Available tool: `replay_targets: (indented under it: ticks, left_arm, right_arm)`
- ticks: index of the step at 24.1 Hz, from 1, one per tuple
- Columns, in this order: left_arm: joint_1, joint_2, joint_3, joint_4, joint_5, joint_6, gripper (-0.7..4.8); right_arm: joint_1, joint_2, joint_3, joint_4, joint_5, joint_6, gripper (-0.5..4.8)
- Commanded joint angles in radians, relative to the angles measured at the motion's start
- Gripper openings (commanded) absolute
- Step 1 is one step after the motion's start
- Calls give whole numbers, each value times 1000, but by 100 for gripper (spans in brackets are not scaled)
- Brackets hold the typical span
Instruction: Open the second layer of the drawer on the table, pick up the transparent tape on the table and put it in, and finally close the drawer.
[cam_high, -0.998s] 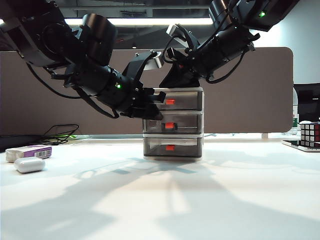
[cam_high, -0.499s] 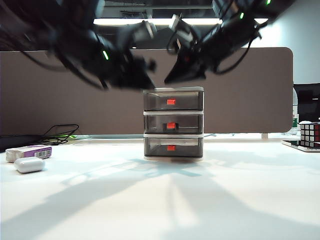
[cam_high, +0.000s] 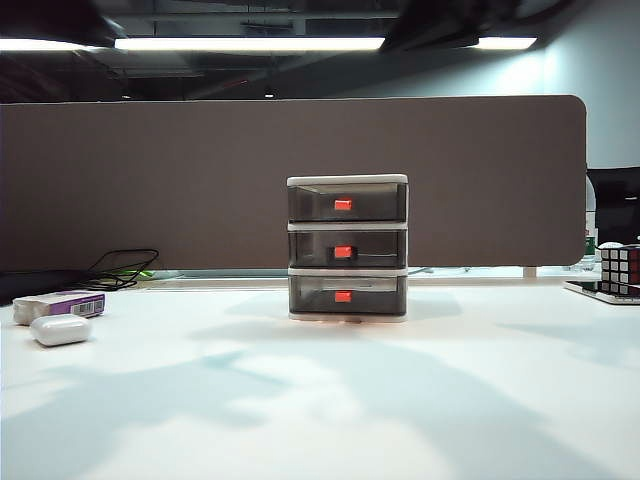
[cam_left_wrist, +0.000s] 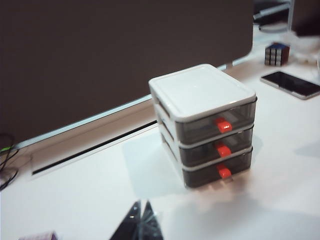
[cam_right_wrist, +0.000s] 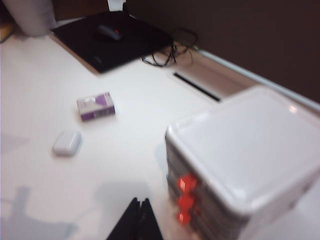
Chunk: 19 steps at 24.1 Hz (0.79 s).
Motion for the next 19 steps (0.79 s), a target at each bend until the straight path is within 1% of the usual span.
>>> replay_targets:
  ticks: [1,2,3,5,6,8,10,12,14,16,19]
  left_arm:
    - [-2,-238,-108,-64,-60,-85,-6]
    - [-3,-319,-154,-87,-125,-126,-6]
    - [-3,-383,-192,-105,-159,-148,-6]
    - [-3,-463,-248,-114,-159,-190,-6]
    - [-3,-511,-280,-121,-159,-211,-6]
    - [-3,-589,-333,-124,-155,-219,-6]
    - [-3,-641,-361,-138,-155,-247,-6]
    - [-3,-637,-364,-156,-154,-262,-6]
    - [-2,-636,-365,-173,-156,-261,-6]
    - [-2,-637,-365,-178,-156,-262,-6]
    - [-2,-637,-365,-183,-156,-262,-6]
  right_arm:
    - [2,-134,-174,72,38,74,-5]
    - [3,-195,-256,92,80,95,-5]
    - [5,-239,-317,103,103,117,-5]
    - [8,-293,-401,117,132,136,-5]
    - [8,-336,-465,124,166,138,-5]
    - [8,-408,-572,153,174,163,-5]
    - [7,-489,-667,189,208,171,-5]
    - [7,-557,-744,226,236,211,-5]
    - [7,-633,-809,233,262,222,-5]
    - [7,-678,-842,231,278,230,-5]
    - [7,-747,-890,230,282,275,-5]
